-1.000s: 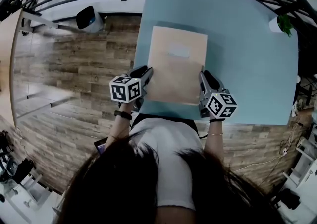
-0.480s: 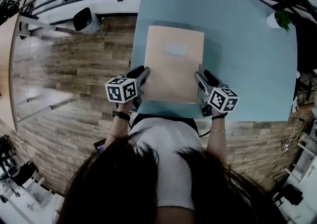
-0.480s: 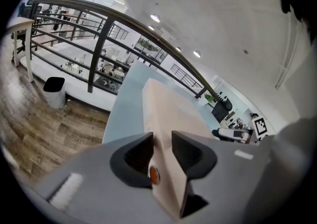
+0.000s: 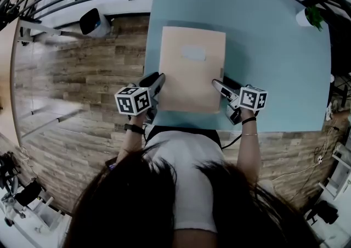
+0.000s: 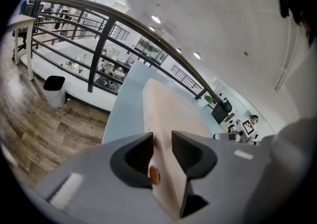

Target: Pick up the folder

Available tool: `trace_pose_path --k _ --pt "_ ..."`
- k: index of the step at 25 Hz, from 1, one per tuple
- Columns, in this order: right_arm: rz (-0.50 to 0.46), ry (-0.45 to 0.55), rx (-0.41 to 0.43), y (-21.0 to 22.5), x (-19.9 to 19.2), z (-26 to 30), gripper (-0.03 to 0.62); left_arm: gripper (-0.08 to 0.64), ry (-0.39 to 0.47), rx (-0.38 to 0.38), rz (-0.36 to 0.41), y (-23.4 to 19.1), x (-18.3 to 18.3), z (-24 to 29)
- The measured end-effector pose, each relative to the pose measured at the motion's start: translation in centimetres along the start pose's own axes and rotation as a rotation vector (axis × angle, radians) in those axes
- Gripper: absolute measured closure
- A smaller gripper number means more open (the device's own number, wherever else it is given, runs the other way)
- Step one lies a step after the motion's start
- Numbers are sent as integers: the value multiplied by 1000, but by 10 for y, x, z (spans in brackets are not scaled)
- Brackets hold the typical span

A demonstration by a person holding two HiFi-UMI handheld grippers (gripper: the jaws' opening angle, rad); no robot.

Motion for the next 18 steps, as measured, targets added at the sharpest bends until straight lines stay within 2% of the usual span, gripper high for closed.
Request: trace_pose_path --k 10,16,18 --pt "183 -99 248 1 -1 2 275 390 4 -1 -16 0 1 2" --pt "235 -136 305 6 -1 3 276 390 5 -3 -30 -4 -1 -1" --pt "279 -141 328 9 1 1 276 388 10 -5 -45 -4 -1 -1"
Point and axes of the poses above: the fingertips, and each gripper's own axes: z forward along the fingers, y to its right, x out of its top, the point moved 3 cm from there along -z, backward along the fingers, and after that the axes turned 2 degrees about x, right-handed, at the moved point
